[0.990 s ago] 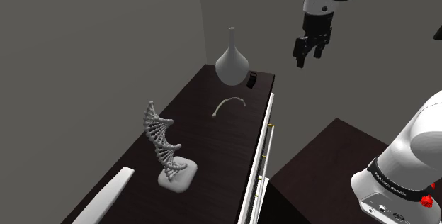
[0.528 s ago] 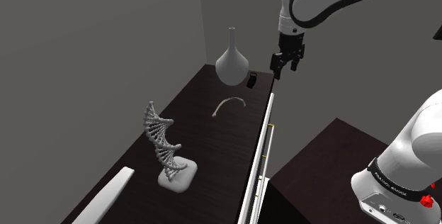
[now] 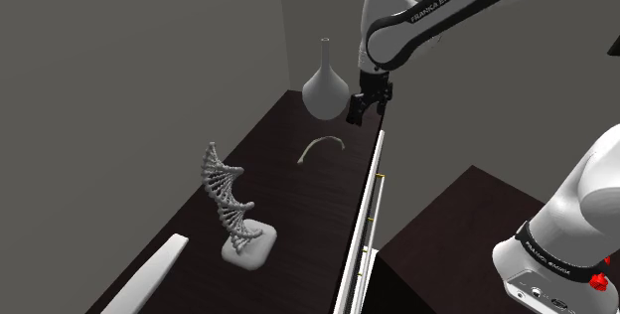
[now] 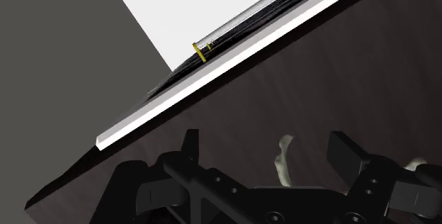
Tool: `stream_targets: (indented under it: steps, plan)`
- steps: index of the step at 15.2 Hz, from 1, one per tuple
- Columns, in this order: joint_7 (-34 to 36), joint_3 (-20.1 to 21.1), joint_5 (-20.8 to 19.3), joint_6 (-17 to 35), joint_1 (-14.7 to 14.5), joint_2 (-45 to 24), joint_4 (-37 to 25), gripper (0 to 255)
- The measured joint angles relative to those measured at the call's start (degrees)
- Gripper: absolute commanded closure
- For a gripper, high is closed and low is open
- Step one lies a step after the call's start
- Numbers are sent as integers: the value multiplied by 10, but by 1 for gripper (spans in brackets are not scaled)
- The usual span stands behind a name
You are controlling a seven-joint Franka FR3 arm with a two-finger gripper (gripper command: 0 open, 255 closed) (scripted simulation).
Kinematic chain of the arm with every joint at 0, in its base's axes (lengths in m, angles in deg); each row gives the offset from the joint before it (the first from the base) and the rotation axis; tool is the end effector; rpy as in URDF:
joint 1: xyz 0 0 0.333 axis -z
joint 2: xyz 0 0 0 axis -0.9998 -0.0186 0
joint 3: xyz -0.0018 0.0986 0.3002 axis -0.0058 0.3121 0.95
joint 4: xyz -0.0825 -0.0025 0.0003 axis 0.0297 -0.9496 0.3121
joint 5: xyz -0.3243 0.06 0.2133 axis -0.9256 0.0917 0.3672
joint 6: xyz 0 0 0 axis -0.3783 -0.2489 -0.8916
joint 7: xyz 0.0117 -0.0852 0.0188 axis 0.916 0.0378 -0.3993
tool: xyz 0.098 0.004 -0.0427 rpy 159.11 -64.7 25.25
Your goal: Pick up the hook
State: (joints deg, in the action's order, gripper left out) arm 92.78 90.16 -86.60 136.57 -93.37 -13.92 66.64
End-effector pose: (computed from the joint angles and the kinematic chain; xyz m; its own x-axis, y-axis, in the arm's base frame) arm 0.4906 0.0455 0.3630 0.9994 -0.0285 -0.0170 -0.0285 -0.9996 -0.0015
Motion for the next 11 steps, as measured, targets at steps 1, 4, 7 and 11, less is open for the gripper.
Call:
stream_targets:
  steps: [1,4,7,11]
  plan:
    - [1,2,3,10,-2,-21,-13,0]
    - [6,9,10,43,-9,-84,-47,0]
    - [6,14,17,68,-13,-151,-94,0]
    - [4,16,20,94,-15,-195,-114,0]
